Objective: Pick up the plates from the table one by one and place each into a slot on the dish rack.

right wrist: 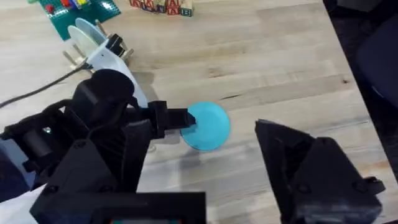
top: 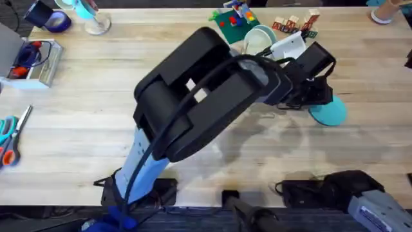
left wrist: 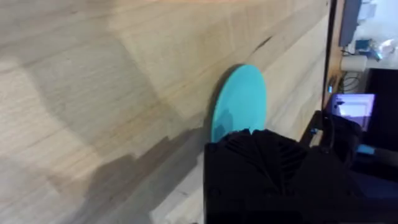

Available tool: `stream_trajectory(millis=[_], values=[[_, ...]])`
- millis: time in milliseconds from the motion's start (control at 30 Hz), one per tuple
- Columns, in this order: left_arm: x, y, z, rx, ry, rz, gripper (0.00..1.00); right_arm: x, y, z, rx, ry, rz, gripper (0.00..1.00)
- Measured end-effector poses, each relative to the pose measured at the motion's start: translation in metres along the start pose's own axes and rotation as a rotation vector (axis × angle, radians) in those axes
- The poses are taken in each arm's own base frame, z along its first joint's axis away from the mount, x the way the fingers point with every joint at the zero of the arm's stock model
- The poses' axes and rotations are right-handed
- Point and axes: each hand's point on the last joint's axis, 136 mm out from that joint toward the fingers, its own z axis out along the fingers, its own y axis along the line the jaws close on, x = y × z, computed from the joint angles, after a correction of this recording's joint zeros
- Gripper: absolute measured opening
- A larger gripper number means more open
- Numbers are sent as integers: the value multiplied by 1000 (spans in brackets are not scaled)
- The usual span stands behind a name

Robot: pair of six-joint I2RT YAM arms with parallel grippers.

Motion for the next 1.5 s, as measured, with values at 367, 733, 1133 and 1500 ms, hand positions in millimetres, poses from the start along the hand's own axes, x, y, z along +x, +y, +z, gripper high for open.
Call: stream_trajectory(millis=[367, 733, 1133, 1500], values=[[7, 17, 4, -85, 25, 8, 40, -1, 0, 0, 0, -4, 1, 995], [11, 23, 2, -123, 46, -4, 40, -1, 0, 0, 0, -4, 1, 996], [13, 27, 0, -156, 54, -46, 40, -1, 0, 0, 2, -5, 1, 995], [12, 27, 0, -155, 52, -46, 40, 7, -2, 0, 8, 30, -30, 995]])
